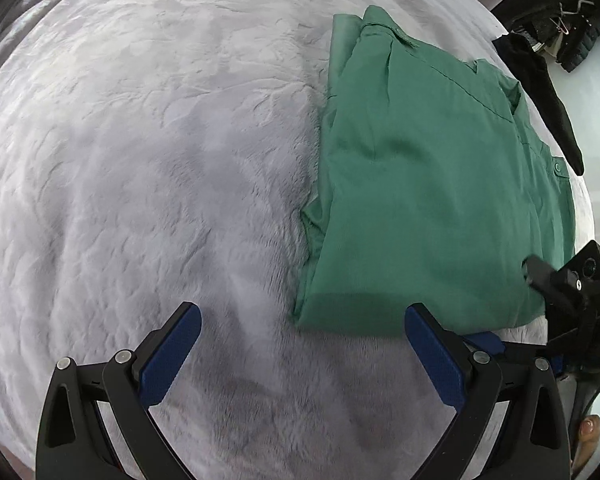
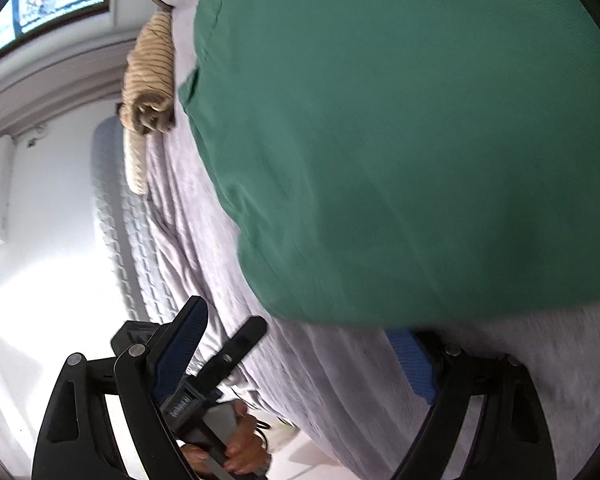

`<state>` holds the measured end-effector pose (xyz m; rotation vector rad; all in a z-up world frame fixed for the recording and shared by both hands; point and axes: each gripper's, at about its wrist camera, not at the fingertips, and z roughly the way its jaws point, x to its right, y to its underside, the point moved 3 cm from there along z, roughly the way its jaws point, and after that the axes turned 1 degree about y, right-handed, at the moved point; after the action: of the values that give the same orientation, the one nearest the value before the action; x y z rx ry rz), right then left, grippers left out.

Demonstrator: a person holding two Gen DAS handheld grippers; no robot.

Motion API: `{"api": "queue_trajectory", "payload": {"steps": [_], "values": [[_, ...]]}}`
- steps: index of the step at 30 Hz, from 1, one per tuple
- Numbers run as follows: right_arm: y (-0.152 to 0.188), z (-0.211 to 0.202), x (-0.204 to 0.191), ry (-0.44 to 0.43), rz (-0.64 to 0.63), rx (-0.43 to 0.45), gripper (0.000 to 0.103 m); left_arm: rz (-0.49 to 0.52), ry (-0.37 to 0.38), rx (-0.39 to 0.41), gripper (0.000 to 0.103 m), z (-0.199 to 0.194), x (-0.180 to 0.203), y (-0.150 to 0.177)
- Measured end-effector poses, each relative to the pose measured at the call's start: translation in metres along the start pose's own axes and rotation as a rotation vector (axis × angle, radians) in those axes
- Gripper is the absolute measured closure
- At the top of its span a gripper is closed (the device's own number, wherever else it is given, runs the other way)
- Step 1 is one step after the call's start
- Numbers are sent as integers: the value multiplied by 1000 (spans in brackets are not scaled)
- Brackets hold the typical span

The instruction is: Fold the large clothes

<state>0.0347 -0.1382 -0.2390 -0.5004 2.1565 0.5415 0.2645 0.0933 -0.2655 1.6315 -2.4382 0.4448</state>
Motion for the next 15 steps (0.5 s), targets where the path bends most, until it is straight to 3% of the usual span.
{"api": "queue_trajectory", "payload": {"steps": [6,8,10,11,12,13,14,15], "values": [[-8,7,-6,-104,31,47,12,-4,51,4,1,6,1,-20],[-8,8,-4,-111,61,57,12,-20,112,3,1,5,2,-23],[-6,6,-2,-133,89,54,14,-70,222,9,1,0,-6,-36],[-6,7,-2,-147,99,47,25,-84,250,13,1,-2,-10,-41],[-7,7,-1,-134,105,44,46,-100,283,22,1,-5,-14,-48],[-8,7,-1,-103,104,45,58,-106,306,28,1,-6,-19,-54],[-9,7,-1,-74,95,56,83,-106,322,26,1,-5,-23,-58],[-11,4,-2,-61,83,67,96,-106,343,18,1,-4,-26,-64]]}}
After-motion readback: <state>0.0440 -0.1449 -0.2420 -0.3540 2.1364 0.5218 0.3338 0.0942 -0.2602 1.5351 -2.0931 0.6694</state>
